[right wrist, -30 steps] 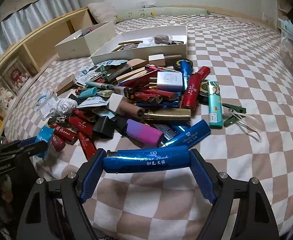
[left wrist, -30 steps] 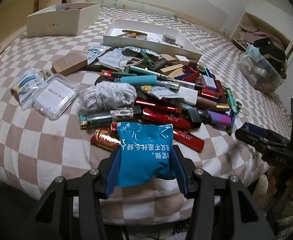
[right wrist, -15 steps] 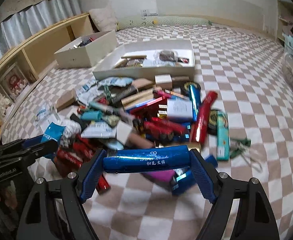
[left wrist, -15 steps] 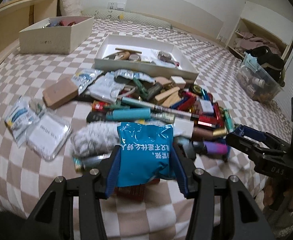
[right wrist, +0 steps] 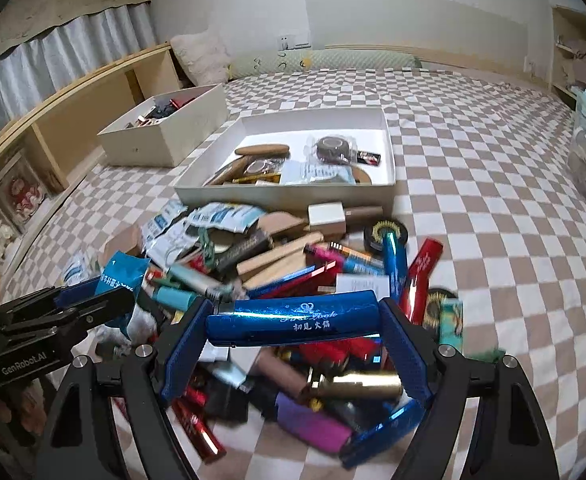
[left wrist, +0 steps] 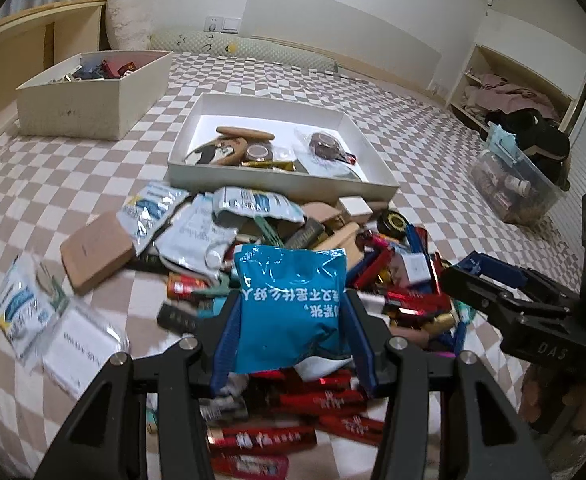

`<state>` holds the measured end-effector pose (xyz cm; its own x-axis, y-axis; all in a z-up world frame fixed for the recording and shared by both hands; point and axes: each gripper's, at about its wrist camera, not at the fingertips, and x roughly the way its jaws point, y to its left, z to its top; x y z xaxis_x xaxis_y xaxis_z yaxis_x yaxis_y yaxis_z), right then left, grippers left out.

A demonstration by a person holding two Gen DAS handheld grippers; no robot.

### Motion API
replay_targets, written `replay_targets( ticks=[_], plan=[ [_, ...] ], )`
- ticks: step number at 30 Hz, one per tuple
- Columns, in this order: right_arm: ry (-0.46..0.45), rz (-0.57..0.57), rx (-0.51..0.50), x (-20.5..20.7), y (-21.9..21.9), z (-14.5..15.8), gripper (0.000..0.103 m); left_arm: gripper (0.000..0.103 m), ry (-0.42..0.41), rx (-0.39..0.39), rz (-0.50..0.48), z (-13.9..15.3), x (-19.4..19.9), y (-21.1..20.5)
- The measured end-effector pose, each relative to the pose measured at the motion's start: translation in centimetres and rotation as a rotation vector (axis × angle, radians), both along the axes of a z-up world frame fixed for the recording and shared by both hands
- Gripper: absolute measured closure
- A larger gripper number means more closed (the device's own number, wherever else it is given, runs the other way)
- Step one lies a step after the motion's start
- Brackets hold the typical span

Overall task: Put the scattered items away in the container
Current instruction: 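Carry the blue sachet and blue lighter up over the white tray with both tools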

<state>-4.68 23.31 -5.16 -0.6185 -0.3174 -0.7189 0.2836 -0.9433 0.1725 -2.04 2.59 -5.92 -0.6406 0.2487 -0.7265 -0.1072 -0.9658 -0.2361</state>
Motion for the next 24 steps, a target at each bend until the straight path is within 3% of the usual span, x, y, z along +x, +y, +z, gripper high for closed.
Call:
replay_targets(
  ticks=[24],
  plan=[
    [0.032,-0.031,-0.046,-8.5,-0.8,3.7,0.02,0.054,0.071,-0.03,-0.011,3.6,-9.8,-0.7]
  ],
)
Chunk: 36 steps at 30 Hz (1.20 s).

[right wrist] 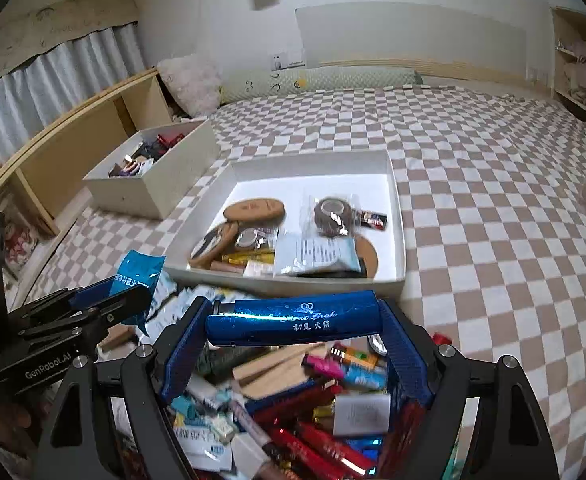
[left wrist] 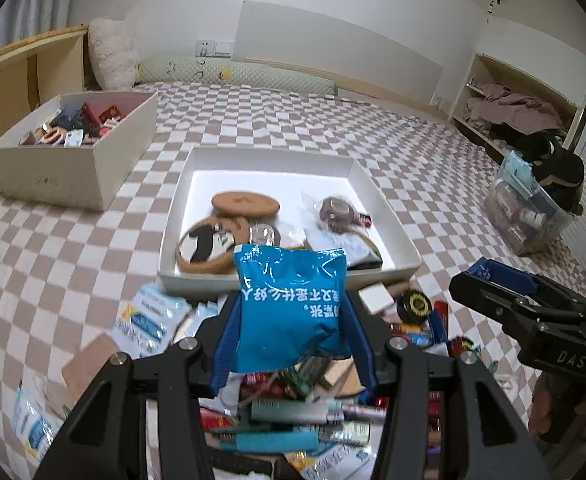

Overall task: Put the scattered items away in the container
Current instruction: 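Carry the blue sachet and blue lighter up over the white tray with both tools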

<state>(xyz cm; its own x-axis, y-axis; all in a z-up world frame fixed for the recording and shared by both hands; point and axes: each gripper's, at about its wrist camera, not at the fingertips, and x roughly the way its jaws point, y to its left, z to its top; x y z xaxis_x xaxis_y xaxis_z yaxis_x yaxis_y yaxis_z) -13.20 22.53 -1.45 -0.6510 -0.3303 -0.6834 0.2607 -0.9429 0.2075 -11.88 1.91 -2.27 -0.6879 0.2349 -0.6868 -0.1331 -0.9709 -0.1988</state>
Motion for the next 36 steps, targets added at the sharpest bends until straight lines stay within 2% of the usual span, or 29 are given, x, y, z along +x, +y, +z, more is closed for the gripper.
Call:
replay_targets(
  ticks=[6,15,24,31,36],
  plan=[
    [0.01,-0.011,-0.011,-2.1,0.1,1.1,0.02,0.054,0.0,0.046,0.008,1.3,-2.4,-0.8],
    [0.019,-0.015,-0.032,-4.9,0.0,2.7,0.02,0.054,0.019,0.044,0.017,3.0,-5.2,-1.2],
    [0.004,-0.026,-0.044,-8.1,-0.1,3.1,0.02,0.054,-0.002,0.046,0.016,3.7,-9.4,-1.5],
    [-0.006,-0.035,-0.029,-10.6,-0.7,3.2,0.02,0.054,-0.026,-0.028,0.021,3.2,-13.2,-0.8],
    [-0.02,-0.046,-0.024,-12.1,-0.6,2.7,0.02,0.054,-0.056,-0.026,0.013,1.5,-16.1,-0.4]
  ],
)
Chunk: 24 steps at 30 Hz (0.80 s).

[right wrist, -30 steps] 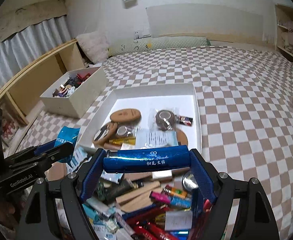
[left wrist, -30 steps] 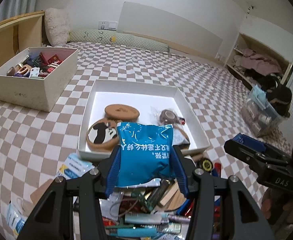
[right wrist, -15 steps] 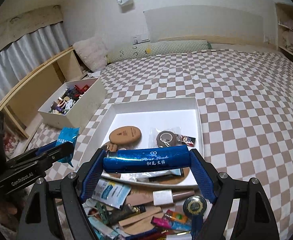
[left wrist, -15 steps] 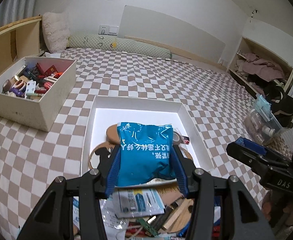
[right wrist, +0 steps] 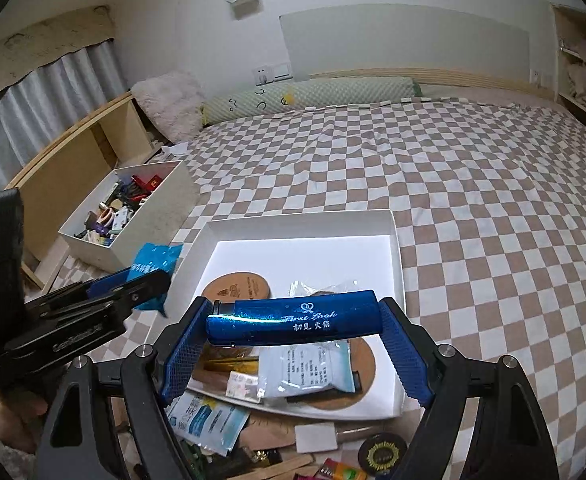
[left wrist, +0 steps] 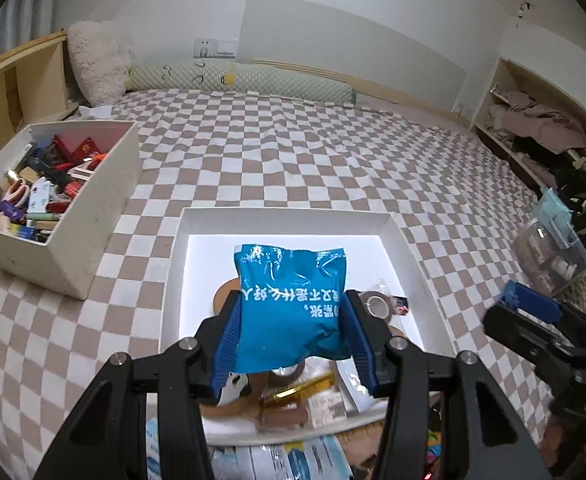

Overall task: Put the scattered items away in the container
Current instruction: 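Carry the blue sachet and blue lighter up over the white tray with both tools, then open the left tool to drop the sachet while the right tool releases the blue lighter into the tray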

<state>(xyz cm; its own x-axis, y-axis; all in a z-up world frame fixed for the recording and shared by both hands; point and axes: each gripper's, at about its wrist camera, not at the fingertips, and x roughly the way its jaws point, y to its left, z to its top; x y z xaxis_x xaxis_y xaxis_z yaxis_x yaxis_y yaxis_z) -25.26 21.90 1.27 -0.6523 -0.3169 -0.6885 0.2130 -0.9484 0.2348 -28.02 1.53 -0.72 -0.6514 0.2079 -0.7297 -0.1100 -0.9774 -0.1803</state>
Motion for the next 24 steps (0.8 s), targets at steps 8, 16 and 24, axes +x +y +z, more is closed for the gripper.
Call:
replay_targets(
  ticks=[8,16,24],
  plan=[
    [-0.035,-0.026,-0.017,-2.6,1.0,-1.0,0.02,0.054,-0.056,0.04,0.009,-2.0,-3.8,0.3],
    [-0.054,-0.039,0.002,-4.7,1.1,-1.7,0.02,0.054,-0.082,-0.001,0.043,-3.3,-7.0,0.0],
    [-0.085,-0.026,0.014,-6.6,0.6,-3.0,0.02,0.054,-0.127,0.002,0.059,-5.0,-9.1,0.2]
  ],
)
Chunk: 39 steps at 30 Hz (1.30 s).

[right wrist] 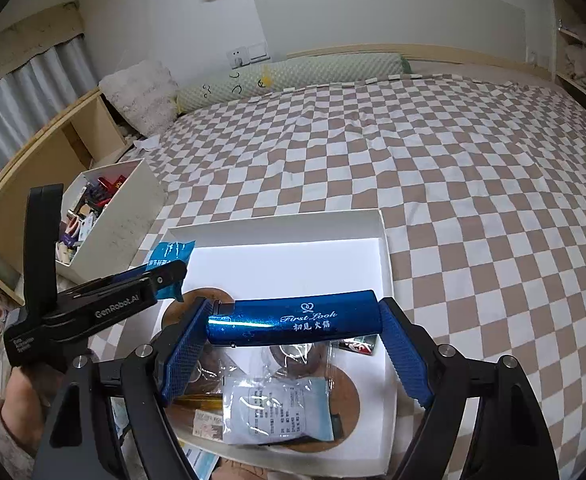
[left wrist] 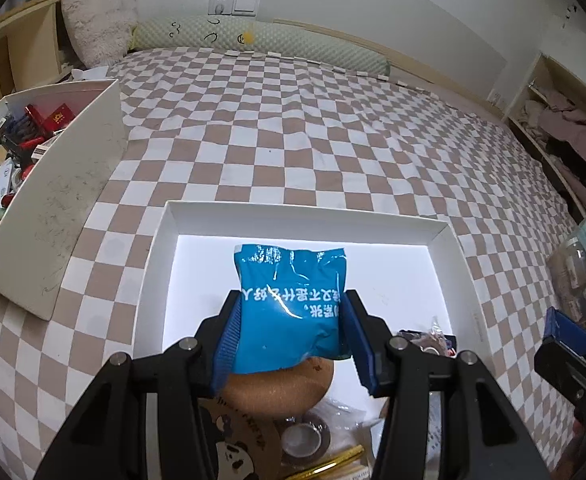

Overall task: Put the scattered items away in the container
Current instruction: 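Open the left tool to drop the sachet while the right tool releases the blue lighter into the tray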

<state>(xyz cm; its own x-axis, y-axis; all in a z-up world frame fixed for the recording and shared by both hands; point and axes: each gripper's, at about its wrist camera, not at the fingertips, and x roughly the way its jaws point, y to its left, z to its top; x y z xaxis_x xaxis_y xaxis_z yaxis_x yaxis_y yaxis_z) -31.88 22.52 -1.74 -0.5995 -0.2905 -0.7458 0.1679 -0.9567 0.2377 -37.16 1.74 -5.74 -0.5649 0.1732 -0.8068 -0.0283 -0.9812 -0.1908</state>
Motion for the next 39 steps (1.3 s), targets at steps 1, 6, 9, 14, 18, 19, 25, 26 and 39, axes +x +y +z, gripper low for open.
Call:
replay_targets(
  ticks=[1,6,9,14,18,19,25,26,39],
  plan=[
    [-0.003,0.003,0.001,-0.3,-0.2,-0.1,0.02,0.054,-0.005,0.003,0.003,-0.2,-0.2,0.0],
    [-0.01,0.036,0.015,-0.7,-1.0,-0.4,0.02,0.039,-0.009,0.038,0.051,-0.9,-0.9,-0.5],
    [-0.011,0.064,0.021,-0.6,-1.8,-0.5,0.02,0.014,-0.025,0.069,0.06,-1.5,-1.3,-0.9],
    [-0.014,0.181,0.056,-0.3,-3.9,-1.5,0.02,0.014,-0.022,0.036,0.062,-1.8,-1.0,-1.2],
    [-0.023,0.253,0.086,-0.1,-5.7,-2.5,0.02,0.014,-0.021,0.02,0.058,-1.7,-0.9,-1.6],
    [-0.023,0.263,0.095,-0.1,-6.1,-2.7,0.02,0.014,-0.02,0.016,0.058,-1.7,-0.9,-1.6],
    [-0.037,0.26,0.125,-0.9,-7.4,-3.5,0.02,0.014,0.009,0.009,0.063,-1.0,-0.7,-2.4],
    [-0.039,0.258,0.125,-1.0,-7.5,-3.6,0.02,0.014,0.014,0.012,0.065,-0.9,-0.6,-2.5],
    [-0.018,0.172,0.13,-1.0,-7.1,-3.7,0.0,0.004,0.038,0.01,0.07,0.2,0.8,-3.9]
  ],
)
